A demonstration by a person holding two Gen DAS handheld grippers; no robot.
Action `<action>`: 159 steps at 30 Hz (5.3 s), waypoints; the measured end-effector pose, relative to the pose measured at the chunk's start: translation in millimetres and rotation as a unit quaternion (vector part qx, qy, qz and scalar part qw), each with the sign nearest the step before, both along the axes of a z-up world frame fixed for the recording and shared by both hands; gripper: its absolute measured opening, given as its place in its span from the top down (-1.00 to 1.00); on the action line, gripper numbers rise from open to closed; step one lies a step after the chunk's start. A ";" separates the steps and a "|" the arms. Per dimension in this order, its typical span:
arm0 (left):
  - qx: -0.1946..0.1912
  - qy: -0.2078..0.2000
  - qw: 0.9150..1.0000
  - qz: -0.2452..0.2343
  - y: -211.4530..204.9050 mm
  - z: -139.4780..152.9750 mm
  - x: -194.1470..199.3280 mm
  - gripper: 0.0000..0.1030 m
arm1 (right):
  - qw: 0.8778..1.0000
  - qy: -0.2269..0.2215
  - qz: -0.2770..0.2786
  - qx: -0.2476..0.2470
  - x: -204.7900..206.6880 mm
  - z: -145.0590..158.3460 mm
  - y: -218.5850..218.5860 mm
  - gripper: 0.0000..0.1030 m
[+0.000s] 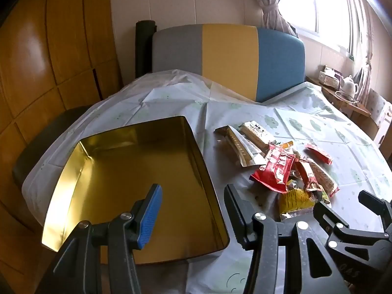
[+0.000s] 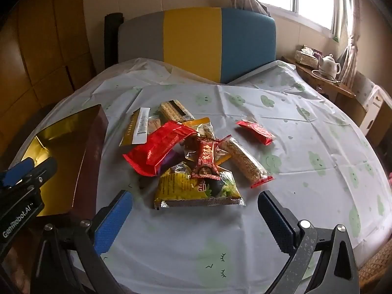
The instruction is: Organize snacks
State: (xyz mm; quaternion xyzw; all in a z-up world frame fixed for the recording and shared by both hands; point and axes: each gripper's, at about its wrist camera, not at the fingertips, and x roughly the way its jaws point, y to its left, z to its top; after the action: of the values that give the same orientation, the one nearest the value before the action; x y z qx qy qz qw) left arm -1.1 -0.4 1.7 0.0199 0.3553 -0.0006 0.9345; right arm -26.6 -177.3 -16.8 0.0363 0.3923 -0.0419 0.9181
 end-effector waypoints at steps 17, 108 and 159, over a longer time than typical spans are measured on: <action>0.005 -0.001 1.000 0.000 -1.1 -0.2 -2.8 -0.04 | 1.000 -0.017 0.001 -0.001 -2.9 9.6 -4.1 -1.00; 0.100 0.210 0.920 -0.314 -144.0 -60.5 153.7 0.24 | 0.993 0.043 -0.005 0.110 99.4 11.0 -185.6 -0.99; -0.233 0.137 0.962 0.045 104.2 -31.1 171.3 -0.03 | 0.967 0.142 0.162 0.133 121.2 -54.1 -68.8 0.44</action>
State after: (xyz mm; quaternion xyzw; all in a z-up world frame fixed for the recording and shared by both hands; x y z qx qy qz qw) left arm 170.1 103.8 -29.5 -0.2147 0.4702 -0.0441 0.8549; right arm 94.5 -246.1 -70.9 0.0874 0.5217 0.1554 0.8343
